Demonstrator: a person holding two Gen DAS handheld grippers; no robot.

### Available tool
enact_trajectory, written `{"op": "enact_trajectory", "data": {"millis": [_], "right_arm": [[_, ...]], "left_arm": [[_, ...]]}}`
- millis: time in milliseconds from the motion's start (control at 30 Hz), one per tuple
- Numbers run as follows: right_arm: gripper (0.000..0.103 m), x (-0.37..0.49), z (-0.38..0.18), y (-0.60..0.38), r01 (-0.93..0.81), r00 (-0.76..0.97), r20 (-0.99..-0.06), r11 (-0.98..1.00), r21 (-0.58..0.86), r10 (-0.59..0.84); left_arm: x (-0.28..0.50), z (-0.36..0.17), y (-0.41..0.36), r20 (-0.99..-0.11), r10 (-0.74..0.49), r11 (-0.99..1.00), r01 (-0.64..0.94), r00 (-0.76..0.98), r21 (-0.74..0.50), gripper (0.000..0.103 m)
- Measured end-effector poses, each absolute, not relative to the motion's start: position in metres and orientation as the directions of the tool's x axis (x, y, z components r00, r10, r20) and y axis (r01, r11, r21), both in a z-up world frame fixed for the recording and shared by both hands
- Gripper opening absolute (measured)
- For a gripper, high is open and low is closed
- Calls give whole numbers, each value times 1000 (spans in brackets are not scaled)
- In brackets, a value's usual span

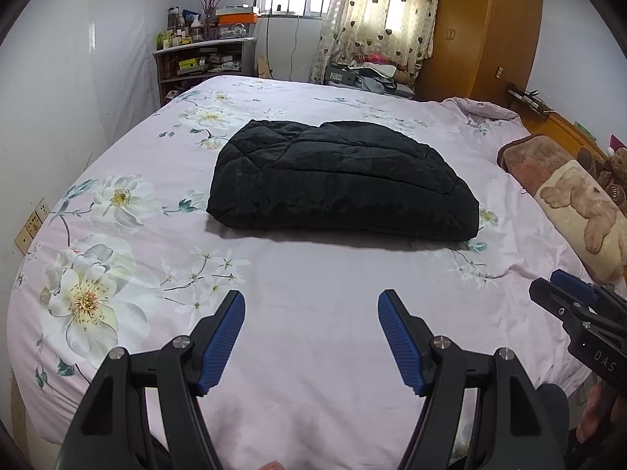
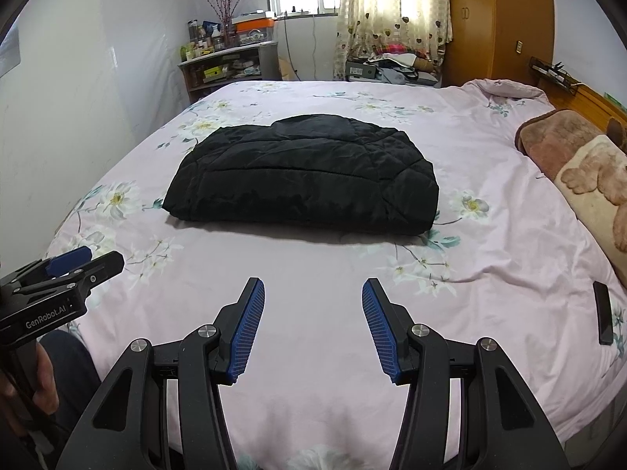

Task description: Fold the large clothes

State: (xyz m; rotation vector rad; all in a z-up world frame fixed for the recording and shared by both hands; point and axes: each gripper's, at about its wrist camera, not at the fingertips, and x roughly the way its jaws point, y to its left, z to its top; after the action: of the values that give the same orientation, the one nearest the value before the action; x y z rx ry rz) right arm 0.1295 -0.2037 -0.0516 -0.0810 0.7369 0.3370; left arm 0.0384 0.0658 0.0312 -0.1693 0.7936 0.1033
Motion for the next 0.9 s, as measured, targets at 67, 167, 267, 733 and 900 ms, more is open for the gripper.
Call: {"op": "enact_trajectory", "data": {"millis": [67,167,267,733,900], "right_arm": [[53,129,-51,-203,-331,688,-672,943,46,274],[53,129,-52,-203,-335,686,-672,941,46,277],[53,128,-52,-203,-337,685,-673,940,46,278],[53,128,-51,-202,-336,684,-674,941,47,278],[53,127,-51,-202,-336,683,-675,940,48,279]], "left_arm": [[39,32,66,-717,28,981,-158,696,-116,72],[39,32,66,-718,31,981,-160,695,-113,72],[39,32,66,-717,33,980,-162,696,-112,72],[36,32,63,-714,37,981,-162,699,-108,72],[36,32,61,-713,33,981,-158,701,-110,75]]}}
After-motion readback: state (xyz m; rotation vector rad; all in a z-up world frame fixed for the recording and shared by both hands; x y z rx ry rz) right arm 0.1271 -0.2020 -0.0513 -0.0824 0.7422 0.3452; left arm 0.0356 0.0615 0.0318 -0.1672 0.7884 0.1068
